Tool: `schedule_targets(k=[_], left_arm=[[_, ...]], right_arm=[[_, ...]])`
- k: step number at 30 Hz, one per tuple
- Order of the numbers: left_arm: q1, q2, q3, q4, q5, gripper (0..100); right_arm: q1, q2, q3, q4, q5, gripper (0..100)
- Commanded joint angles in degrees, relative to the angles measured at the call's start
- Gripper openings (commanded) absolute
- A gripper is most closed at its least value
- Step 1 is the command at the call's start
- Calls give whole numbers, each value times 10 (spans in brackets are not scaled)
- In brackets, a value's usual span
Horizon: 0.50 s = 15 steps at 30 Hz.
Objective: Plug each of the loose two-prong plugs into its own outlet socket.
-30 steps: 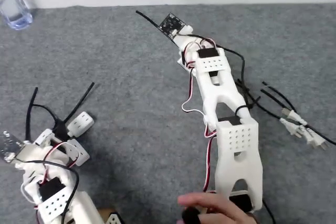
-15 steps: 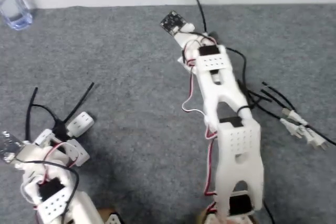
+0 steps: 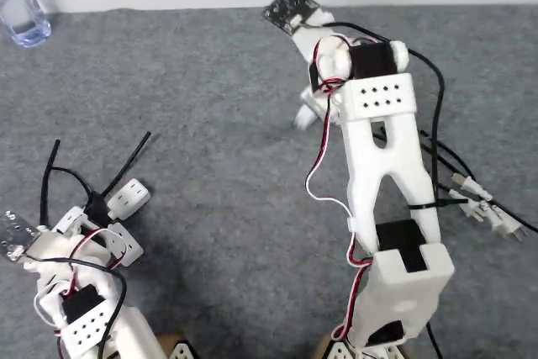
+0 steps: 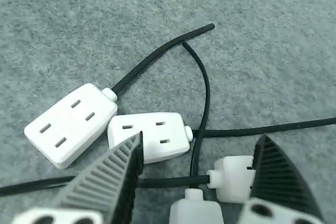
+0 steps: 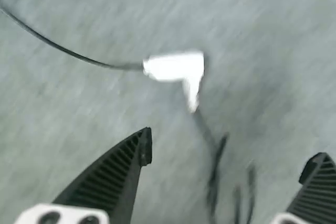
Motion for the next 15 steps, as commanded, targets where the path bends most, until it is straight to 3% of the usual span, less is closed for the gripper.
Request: schedule_targets(k=[1,8,15], left_arm=[[-1,-1,-13,-14,-3,317],[-18,-1,-22,-12,-3,317],[-16,-1,-4,-13,-3,317]], right_arm=[[5,-41,-19,100,-10,420],[116,-66,146,36,36,420],[99,-2,262,-179,91,420]])
